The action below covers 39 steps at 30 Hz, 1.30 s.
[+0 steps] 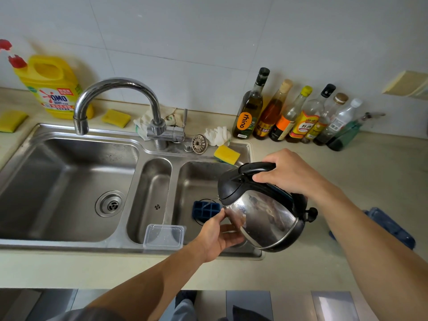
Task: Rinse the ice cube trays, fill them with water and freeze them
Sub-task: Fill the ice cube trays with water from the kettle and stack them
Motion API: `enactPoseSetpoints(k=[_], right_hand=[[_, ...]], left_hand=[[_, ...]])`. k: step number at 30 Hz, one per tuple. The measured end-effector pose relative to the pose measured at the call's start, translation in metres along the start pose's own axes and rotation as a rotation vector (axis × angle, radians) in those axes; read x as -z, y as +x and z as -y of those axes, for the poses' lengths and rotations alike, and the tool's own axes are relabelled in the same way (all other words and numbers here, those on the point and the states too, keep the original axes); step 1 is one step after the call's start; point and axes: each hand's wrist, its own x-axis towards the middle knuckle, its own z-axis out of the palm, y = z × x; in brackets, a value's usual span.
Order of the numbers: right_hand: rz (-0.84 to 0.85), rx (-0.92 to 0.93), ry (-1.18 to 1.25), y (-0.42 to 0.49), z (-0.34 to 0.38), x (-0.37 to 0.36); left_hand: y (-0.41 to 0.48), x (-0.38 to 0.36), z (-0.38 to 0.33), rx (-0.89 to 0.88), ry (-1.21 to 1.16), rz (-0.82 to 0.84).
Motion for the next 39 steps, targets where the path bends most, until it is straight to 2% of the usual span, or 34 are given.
enactPoseSetpoints(k=[21, 39], right_hand=[[-0.001, -0.043, -0.010, -0.007, -0.024, 0.019], [-0.007, -0.053, -0.014, 0.009, -0.017, 0.020]], left_hand=[[0.009, -0.026, 0.011, 0.037, 0.123, 0.055], [0.013, -0.026, -0.003, 0.039, 0.099, 0.033]])
